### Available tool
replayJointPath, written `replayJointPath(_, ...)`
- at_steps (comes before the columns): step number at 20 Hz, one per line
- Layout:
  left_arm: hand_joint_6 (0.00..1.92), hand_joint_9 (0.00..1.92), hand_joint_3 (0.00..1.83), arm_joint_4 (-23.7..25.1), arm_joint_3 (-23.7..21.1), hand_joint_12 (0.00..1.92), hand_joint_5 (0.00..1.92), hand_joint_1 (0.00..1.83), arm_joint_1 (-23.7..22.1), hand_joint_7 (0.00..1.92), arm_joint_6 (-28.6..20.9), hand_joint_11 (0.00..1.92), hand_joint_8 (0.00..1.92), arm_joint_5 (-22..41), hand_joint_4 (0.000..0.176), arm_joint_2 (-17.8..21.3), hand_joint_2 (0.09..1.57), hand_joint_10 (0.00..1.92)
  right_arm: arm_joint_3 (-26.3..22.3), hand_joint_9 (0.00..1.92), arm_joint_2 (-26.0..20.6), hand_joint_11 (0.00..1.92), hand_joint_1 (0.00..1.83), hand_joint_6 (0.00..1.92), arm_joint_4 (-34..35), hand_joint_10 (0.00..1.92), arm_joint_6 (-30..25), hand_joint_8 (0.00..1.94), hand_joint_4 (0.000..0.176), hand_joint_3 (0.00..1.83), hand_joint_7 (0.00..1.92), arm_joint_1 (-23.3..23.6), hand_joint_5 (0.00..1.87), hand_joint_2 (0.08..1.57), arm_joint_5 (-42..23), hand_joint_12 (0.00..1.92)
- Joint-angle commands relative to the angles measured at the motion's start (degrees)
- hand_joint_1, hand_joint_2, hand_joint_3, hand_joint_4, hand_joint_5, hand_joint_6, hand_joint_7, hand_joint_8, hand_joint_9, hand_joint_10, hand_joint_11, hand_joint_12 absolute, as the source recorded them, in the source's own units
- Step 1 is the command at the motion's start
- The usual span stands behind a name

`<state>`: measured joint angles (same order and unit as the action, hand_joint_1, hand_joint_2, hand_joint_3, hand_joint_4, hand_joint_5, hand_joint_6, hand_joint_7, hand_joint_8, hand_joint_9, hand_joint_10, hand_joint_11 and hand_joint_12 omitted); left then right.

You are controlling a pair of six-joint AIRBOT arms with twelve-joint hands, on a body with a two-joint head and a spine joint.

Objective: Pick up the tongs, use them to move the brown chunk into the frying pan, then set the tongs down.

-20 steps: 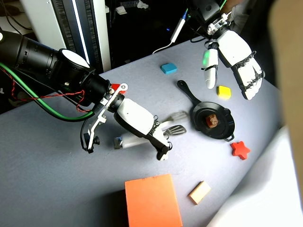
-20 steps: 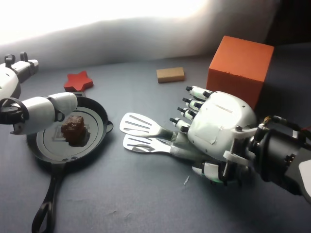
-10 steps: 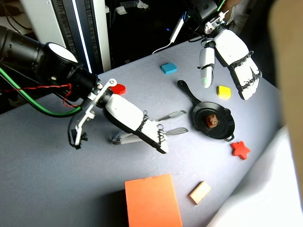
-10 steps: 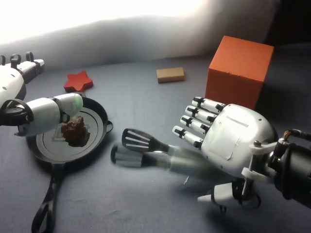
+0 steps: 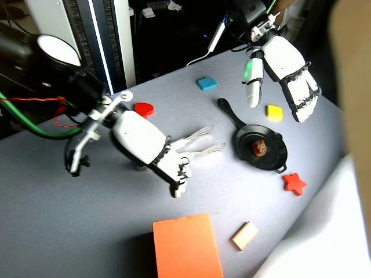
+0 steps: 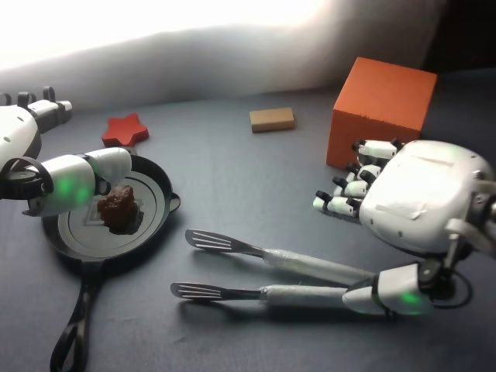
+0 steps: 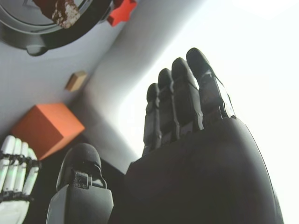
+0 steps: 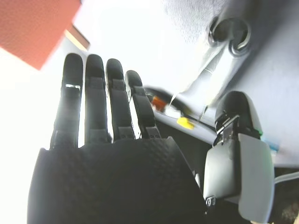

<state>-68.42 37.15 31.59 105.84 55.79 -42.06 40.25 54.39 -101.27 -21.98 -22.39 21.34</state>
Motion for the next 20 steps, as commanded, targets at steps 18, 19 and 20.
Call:
replayJointPath(18,1.91,1.19,0.01,3.94,0.78,1.92,1.06,0.55,-0.16,1.14,1.09,1.23,1.91,2.36,0.000,-0.22,1.48,1.92,-3.03,1.42,-15.08,1.47,0.58,1.92,3.41,1.92,-5.53,1.94,0.176,0.02,1.39,8.65,1.28,1.49,-18.78,1.92)
replayJointPath(19,1.92,1.18,0.01,3.95,0.79,1.92,1.04,0.54,-0.16,1.13,1.09,1.22,1.91,2.33,0.000,-0.23,1.48,1.92,-3.03,1.42,-15.08,1.47,0.56,1.92,3.41,1.92,-5.54,1.94,0.176,0.03,1.39,8.70,1.26,1.50,-18.95,1.92)
replayJointPath(20,1.91,1.18,0.01,3.98,0.79,1.92,1.03,0.54,-0.16,1.13,1.09,1.22,1.91,2.33,0.000,-0.24,1.48,1.92,-3.02,1.42,-15.07,1.47,0.56,1.92,3.41,1.92,-5.33,1.94,0.176,0.03,1.39,8.70,1.26,1.50,-19.41,1.92)
